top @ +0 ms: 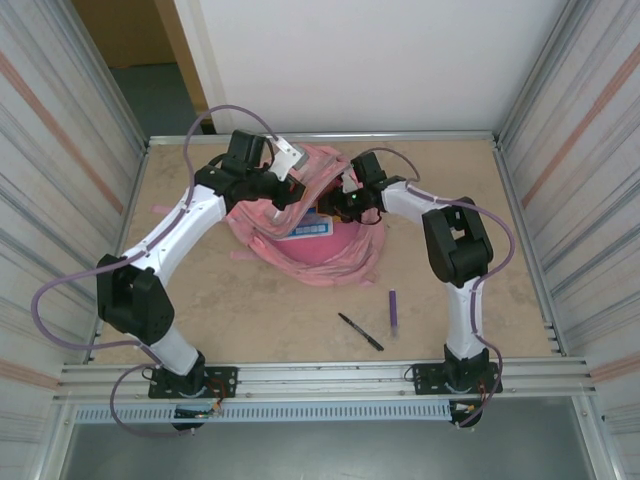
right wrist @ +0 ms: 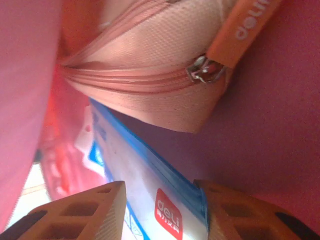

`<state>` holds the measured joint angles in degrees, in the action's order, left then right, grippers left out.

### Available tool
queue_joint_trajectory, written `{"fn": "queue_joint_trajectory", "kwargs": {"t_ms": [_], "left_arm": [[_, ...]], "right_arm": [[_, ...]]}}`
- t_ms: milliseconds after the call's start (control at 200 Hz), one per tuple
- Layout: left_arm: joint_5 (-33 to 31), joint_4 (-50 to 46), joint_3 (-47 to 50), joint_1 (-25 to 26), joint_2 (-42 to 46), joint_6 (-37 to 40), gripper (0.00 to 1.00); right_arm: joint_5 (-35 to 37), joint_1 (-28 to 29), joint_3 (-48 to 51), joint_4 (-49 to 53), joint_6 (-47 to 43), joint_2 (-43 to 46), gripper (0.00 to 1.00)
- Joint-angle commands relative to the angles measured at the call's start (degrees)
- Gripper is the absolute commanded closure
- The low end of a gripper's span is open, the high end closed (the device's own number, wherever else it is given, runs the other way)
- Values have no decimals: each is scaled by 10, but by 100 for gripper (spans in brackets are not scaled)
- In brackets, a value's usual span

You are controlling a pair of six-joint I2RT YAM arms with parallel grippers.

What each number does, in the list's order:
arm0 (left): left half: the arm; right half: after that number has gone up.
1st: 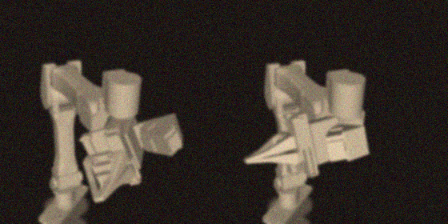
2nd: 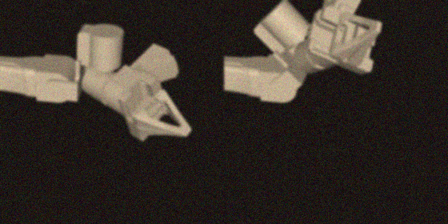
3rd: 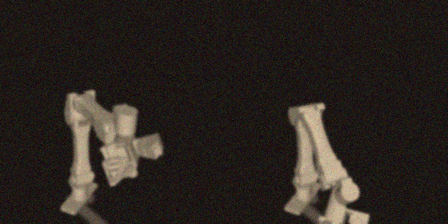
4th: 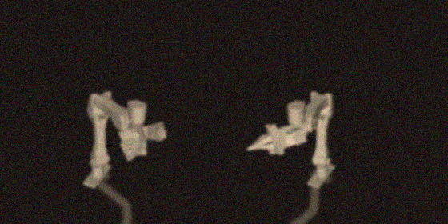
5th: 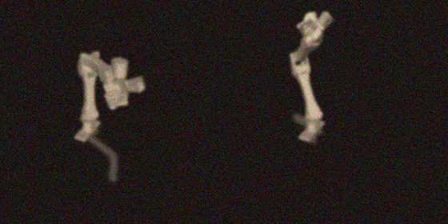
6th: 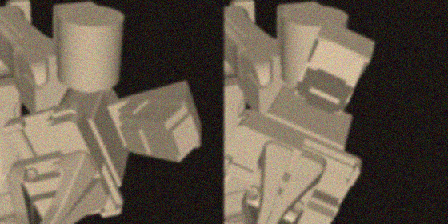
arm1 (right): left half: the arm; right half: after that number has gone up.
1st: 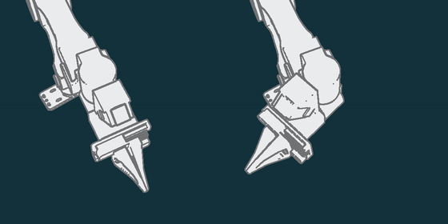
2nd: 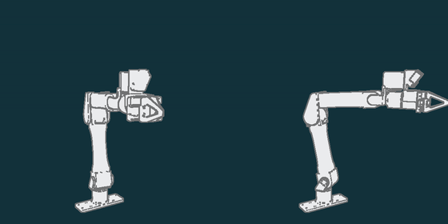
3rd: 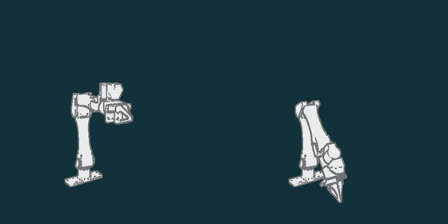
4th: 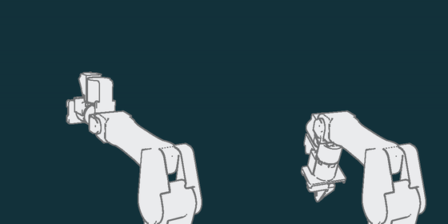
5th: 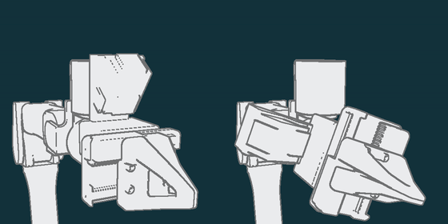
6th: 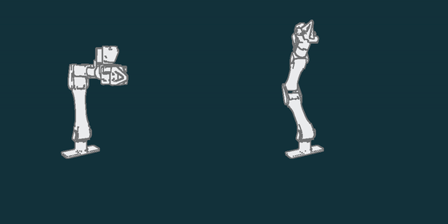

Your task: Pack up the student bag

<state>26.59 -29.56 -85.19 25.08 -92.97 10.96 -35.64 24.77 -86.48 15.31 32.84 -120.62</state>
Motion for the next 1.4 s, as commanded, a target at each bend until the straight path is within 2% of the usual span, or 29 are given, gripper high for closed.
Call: {"fn": "queue_joint_trajectory", "kwargs": {"t_ms": [0,135,276,571,732,807,872,957,1032,1077,1213,1343,1398], "left_arm": [[31,53,19,-12,57,-7,100],[53,106,59,-20,61,-41,100],[63,78,42,-20,34,-48,100],[63,99,61,-19,-3,-86,100],[44,113,61,-20,-15,-130,100],[4,126,69,-20,-23,-154,100],[-32,112,62,-19,-34,-155,100],[-19,139,80,-20,-35,-170,100],[7,204,110,-20,-34,-196,100],[22,213,107,-20,-39,-202,100],[49,194,93,-20,-48,-211,100],[42,180,92,-19,-40,-198,100],[29,174,99,-20,-32,-193,100]], "right_arm": [[150,-8,7,33,-76,75,58],[171,-8,38,25,-89,118,57],[190,-9,114,-36,-80,190,56],[185,-38,218,-64,-41,317,54],[72,-41,270,-112,-86,332,57],[125,-23,280,-84,-87,347,58],[148,-7,319,-129,-86,385,52],[67,-5,370,-237,-89,410,48],[7,1,375,-264,-111,414,48],[0,10,375,-267,-130,417,48],[33,39,367,-271,-201,410,48],[146,71,397,-316,-327,431,46],[191,75,400,-317,-341,436,46]]}}
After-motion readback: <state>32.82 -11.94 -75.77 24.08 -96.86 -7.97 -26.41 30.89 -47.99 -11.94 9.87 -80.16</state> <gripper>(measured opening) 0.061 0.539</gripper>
